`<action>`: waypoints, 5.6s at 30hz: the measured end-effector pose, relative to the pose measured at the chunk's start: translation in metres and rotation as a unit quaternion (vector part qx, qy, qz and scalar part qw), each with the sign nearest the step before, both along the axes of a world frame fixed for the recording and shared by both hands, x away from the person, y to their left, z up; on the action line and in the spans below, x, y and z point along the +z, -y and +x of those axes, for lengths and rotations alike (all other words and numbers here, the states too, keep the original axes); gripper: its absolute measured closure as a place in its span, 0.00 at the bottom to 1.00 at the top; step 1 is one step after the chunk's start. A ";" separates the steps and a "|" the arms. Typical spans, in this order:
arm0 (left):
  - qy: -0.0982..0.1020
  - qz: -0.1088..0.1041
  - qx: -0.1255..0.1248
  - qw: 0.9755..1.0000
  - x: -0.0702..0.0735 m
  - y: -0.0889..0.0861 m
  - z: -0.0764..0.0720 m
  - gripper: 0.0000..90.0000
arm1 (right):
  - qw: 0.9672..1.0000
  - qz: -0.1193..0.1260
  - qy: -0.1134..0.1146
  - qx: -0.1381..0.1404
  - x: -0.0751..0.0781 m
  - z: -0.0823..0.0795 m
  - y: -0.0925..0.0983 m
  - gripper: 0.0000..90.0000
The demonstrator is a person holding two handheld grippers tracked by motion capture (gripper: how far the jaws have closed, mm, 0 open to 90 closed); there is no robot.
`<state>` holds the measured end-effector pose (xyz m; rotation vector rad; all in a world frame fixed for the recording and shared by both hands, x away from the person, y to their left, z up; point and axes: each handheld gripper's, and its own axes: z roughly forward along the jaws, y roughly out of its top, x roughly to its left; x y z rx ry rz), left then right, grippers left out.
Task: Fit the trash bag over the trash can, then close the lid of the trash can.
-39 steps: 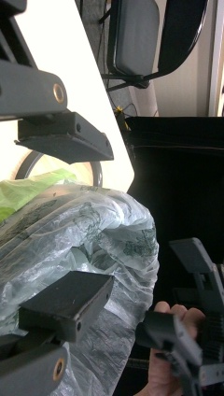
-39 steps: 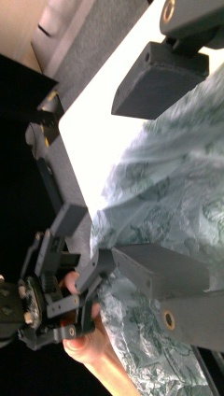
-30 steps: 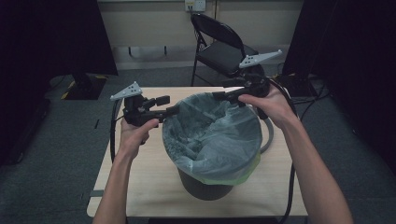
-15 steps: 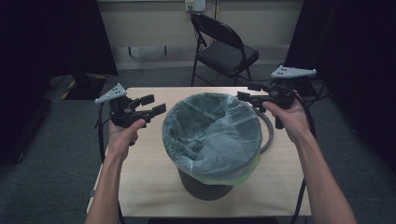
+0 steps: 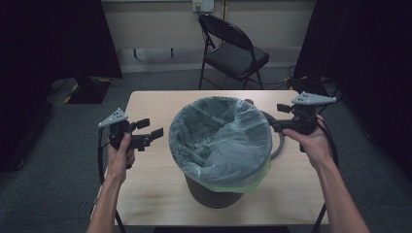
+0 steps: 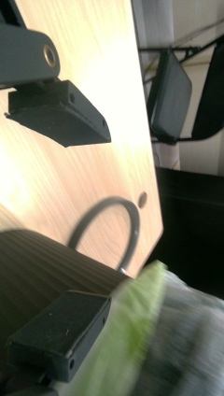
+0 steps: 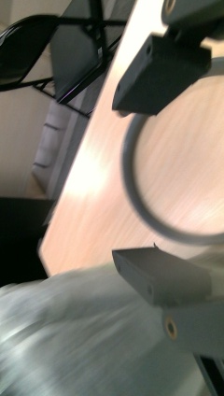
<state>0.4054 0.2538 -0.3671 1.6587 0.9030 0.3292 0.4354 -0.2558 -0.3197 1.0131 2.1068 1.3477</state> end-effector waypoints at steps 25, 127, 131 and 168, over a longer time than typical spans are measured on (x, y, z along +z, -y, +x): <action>-0.147 0.179 0.006 0.973 -0.117 0.018 -0.019 0.22 | 0.989 -0.061 -0.111 -0.080 -0.123 0.014 0.033 0.46; -0.094 0.232 0.035 0.968 -0.135 0.032 -0.022 0.07 | 0.937 -0.020 -0.160 -0.309 -0.118 0.049 0.083 0.89; -0.093 0.231 0.035 0.968 -0.135 0.032 -0.022 0.07 | 0.940 -0.010 -0.145 -0.308 -0.106 0.051 0.078 0.89; -0.104 0.235 0.051 0.965 -0.136 0.033 -0.020 0.00 | 0.959 0.054 -0.065 -0.272 -0.022 0.069 0.050 0.90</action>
